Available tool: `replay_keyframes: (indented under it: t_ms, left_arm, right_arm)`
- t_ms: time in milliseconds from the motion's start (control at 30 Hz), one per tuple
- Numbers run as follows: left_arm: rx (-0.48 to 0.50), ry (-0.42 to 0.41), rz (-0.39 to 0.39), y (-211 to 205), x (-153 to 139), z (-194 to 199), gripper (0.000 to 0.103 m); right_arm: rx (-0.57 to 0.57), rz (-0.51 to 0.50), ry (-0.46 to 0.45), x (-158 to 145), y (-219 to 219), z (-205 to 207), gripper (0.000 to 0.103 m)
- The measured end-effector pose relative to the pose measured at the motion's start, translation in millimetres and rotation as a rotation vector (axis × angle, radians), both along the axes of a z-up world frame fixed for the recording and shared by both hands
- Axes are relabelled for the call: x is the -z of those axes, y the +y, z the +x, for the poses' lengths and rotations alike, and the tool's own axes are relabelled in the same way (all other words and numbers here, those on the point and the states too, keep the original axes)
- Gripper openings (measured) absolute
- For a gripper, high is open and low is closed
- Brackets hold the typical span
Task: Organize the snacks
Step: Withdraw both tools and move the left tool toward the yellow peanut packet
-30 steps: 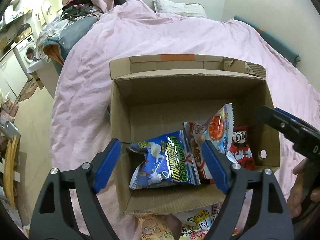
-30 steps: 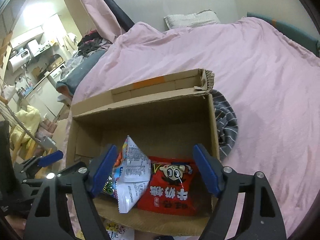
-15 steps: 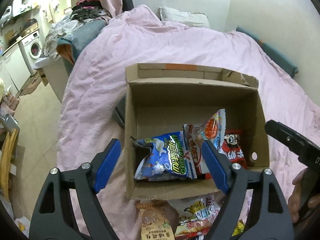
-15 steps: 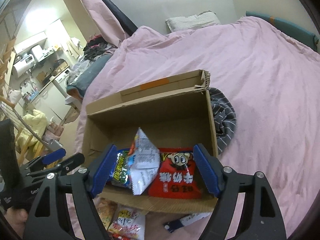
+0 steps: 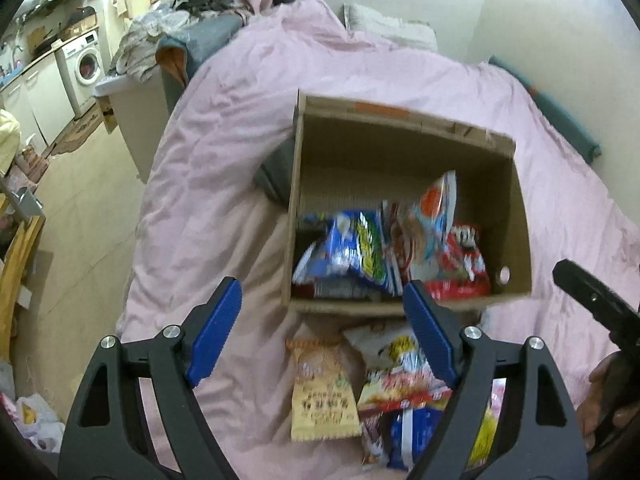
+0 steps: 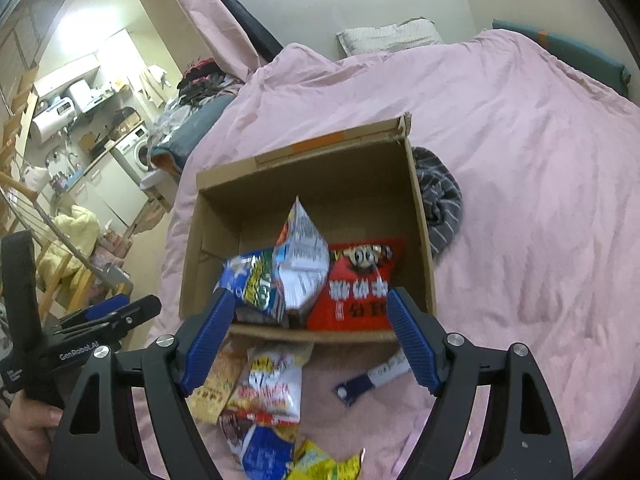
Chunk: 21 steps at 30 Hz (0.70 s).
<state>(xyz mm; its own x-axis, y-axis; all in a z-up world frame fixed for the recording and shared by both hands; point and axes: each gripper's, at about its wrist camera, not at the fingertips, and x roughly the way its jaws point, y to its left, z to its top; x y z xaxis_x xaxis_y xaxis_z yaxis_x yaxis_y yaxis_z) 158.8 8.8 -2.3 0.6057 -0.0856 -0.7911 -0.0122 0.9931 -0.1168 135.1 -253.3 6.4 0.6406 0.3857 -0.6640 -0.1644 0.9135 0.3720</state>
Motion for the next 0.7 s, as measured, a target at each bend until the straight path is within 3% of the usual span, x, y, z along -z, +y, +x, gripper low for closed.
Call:
replay_keyframes:
  t_ms: [333, 567, 700]
  left_arm:
    - [0.031, 0.006, -0.001, -3.4, 2.0, -28.3, 0.081]
    - [-0.021, 0.043, -0.013, 3.6, 12.9, -42.0, 0.080]
    - [-0.062, 0.074, -0.044, 7.2, 22.1, -41.6, 0.080]
  right_arm:
    - [0.013, -0.011, 0.032, 4.5, -2.1, -29.2, 0.081]
    - [0.021, -0.013, 0.072, 12.0, -3.4, -40.9, 0.081]
    - [0.058, 0.005, 0.157, 26.9, -9.0, -36.1, 0.081]
